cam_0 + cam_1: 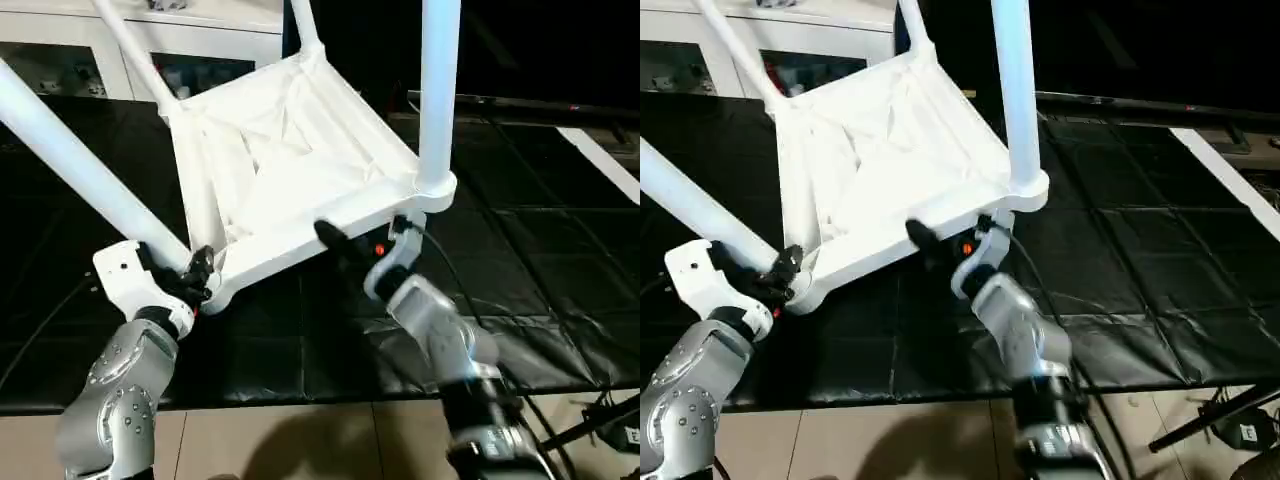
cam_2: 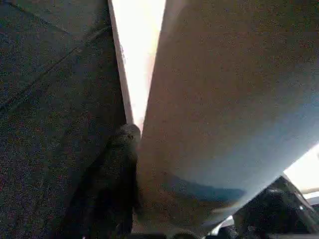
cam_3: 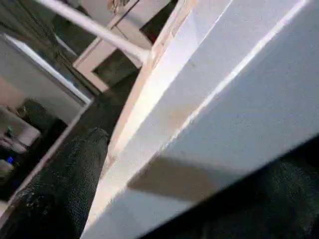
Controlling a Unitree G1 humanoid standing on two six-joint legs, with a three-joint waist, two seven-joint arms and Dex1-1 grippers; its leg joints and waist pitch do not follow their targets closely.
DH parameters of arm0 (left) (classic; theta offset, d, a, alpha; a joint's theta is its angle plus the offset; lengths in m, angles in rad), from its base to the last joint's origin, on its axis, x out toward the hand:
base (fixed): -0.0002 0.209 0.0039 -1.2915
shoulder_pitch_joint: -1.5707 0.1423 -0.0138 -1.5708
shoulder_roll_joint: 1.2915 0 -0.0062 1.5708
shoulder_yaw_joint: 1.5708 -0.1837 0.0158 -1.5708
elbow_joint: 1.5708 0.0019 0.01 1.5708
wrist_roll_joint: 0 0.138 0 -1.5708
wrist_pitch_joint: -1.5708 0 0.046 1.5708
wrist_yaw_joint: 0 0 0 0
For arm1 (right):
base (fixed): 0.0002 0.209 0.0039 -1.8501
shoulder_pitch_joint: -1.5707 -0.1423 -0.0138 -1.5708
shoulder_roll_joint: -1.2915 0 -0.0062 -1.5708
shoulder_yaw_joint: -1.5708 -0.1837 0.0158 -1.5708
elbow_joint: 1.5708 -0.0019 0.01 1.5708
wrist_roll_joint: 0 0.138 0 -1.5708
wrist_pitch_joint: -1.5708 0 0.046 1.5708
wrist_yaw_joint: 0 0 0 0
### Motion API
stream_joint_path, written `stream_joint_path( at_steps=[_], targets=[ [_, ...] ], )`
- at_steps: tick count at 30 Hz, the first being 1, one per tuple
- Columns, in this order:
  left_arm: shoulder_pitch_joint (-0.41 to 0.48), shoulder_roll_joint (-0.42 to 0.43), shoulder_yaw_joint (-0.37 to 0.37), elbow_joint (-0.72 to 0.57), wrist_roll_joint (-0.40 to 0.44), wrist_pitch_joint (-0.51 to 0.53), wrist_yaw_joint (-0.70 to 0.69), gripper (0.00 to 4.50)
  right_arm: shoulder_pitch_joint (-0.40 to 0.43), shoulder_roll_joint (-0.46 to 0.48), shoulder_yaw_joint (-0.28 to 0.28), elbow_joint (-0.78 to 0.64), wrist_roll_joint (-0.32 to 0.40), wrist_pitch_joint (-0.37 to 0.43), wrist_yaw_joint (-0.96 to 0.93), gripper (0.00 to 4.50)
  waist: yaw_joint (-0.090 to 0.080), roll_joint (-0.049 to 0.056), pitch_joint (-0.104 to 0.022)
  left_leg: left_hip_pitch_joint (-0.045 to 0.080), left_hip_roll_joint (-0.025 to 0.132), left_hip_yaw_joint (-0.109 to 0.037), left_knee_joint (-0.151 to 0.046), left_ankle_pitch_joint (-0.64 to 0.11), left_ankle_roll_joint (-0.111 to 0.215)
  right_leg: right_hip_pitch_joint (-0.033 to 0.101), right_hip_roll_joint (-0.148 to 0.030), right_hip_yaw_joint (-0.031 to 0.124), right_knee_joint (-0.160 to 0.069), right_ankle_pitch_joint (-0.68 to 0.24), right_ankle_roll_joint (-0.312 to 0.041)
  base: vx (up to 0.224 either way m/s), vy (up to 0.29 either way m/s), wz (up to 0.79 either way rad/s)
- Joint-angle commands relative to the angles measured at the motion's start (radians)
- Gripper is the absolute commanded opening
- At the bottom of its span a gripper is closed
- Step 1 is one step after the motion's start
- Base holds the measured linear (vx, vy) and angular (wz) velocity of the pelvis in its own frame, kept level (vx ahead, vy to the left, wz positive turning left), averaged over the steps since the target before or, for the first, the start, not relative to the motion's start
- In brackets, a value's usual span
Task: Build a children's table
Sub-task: Flip table
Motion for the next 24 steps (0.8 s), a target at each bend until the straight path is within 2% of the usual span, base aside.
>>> stream_joint_path(
  at_steps=[1,2,5,7,11,12,15,17,24],
  targets=[
    [-0.008,-0.023,-0.029,-0.007,-0.071,0.026,-0.026,2.24,-0.057,0.013,-0.05,0.065,0.041,-0.032,-0.005,4.5,0.0,0.013,-0.055,0.01,0.022,-0.002,-0.067,-0.191,-0.019,0.046,-0.065,0.045,-0.062,-0.177,-0.104,0.0,0.0,0.0],
    [-0.008,-0.023,-0.029,-0.007,-0.071,0.026,-0.026,2.24,-0.057,0.013,-0.05,0.065,0.041,-0.032,-0.005,4.5,0.0,0.013,-0.055,0.011,0.022,0.0,-0.066,-0.193,-0.019,0.044,-0.065,0.045,-0.061,-0.176,-0.105,0.0,0.0,0.0],
    [-0.008,-0.018,-0.041,-0.008,-0.071,0.033,-0.03,2.24,-0.132,0.041,-0.129,0.18,0.124,-0.04,-0.003,4.5,0.003,0.013,-0.056,0.012,0.021,0.0,-0.065,-0.199,-0.016,0.044,-0.064,0.045,-0.059,-0.171,-0.111,0.0,0.0,0.0],
    [-0.008,-0.018,-0.046,-0.009,-0.069,0.037,-0.033,2.24,-0.154,0.049,-0.15,0.22,0.14,-0.05,-0.002,4.15,0.008,0.013,-0.056,0.011,0.022,0.0,-0.065,-0.192,-0.014,0.045,-0.065,0.045,-0.06,-0.171,-0.108,0.0,0.0,0.0],
    [-0.01,-0.022,-0.063,-0.013,-0.064,0.046,-0.035,2.24,-0.219,0.07,-0.231,0.334,0.202,-0.081,-0.006,3.89,0.01,0.014,-0.056,0.011,0.022,0.0,-0.065,-0.199,-0.016,0.045,-0.066,0.043,-0.06,-0.186,-0.112,0.0,0.0,0.0],
    [-0.01,-0.022,-0.065,-0.014,-0.063,0.047,-0.036,2.24,-0.224,0.072,-0.237,0.343,0.206,-0.084,-0.006,3.71,0.009,0.013,-0.058,0.009,0.022,0.0,-0.064,-0.195,-0.016,0.045,-0.066,0.042,-0.057,-0.184,-0.116,0.0,0.0,0.0],
    [-0.007,-0.019,-0.075,-0.019,-0.062,0.051,-0.039,2.24,-0.253,0.082,-0.267,0.387,0.235,-0.101,-0.005,3.6,0.011,0.013,-0.057,0.009,0.022,0.001,-0.063,-0.193,-0.013,0.044,-0.067,0.042,-0.059,-0.185,-0.115,0.0,0.0,0.0],
    [-0.003,-0.018,-0.077,-0.023,-0.064,0.054,-0.038,2.24,-0.27,0.084,-0.28,0.416,0.255,-0.102,0.002,3.32,0.01,0.013,-0.057,0.009,0.021,0.001,-0.063,-0.203,-0.012,0.044,-0.066,0.041,-0.06,-0.203,-0.114,0.0,0.0,0.0],
    [0.0,-0.015,-0.085,-0.023,-0.063,0.06,-0.041,2.24,-0.283,0.078,-0.289,0.454,0.257,-0.104,0.028,2.77,0.01,0.016,-0.056,0.008,0.023,-0.001,-0.065,-0.219,-0.02,0.042,-0.067,0.041,-0.062,-0.228,-0.11,0.0,0.0,0.0]
  ],
)
